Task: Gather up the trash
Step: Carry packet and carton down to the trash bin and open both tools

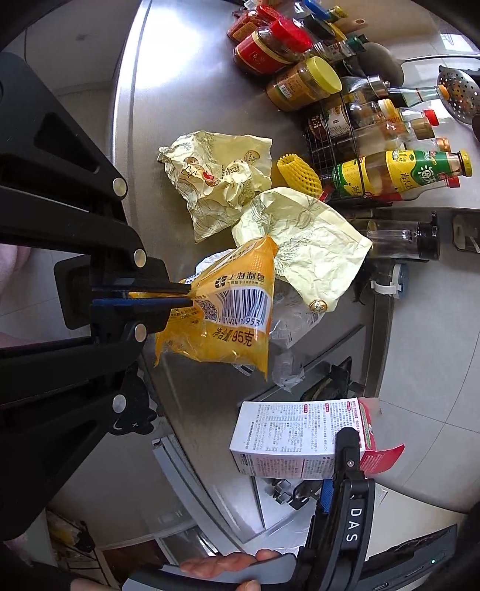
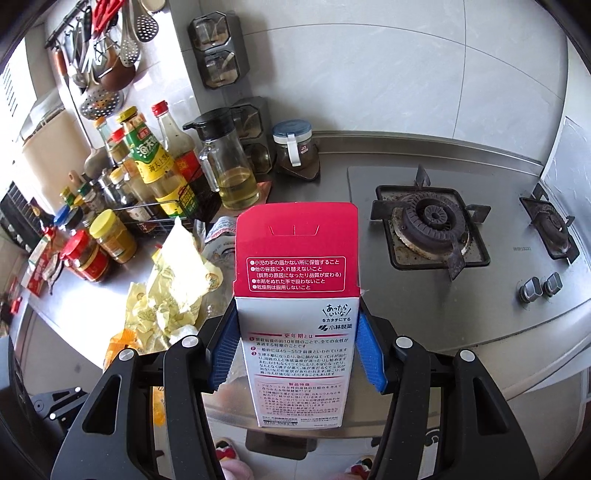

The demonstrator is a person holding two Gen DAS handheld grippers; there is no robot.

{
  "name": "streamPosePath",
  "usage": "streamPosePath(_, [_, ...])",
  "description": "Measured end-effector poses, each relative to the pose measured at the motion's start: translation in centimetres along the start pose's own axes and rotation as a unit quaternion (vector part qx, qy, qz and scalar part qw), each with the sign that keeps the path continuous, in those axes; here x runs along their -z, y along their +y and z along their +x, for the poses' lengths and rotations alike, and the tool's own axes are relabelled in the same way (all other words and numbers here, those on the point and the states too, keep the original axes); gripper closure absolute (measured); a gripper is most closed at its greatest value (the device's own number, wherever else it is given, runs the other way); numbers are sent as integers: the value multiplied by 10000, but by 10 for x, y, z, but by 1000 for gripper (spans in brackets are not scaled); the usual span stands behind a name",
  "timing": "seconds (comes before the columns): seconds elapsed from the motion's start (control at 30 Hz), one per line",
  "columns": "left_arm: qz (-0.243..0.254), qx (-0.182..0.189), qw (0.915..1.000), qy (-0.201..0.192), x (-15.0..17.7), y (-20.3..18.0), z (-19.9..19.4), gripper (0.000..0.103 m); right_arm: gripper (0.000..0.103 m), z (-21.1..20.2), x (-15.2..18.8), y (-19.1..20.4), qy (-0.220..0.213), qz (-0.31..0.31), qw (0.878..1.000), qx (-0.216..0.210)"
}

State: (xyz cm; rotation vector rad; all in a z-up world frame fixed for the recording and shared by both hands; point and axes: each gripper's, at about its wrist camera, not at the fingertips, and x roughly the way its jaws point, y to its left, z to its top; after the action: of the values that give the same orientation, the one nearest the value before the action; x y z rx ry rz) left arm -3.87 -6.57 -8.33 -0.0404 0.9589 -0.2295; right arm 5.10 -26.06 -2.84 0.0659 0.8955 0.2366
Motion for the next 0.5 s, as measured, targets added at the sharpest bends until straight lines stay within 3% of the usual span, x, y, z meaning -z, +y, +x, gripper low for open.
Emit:
streamPosePath(0.23, [118, 86, 9999, -28, 28, -8, -22, 102, 45, -29, 52, 12, 63, -115, 9992, -369])
streamPosePath(0.5, [1, 244, 9994, 231, 82, -8, -15, 102, 45, -17, 136, 17, 490, -106, 9968, -615])
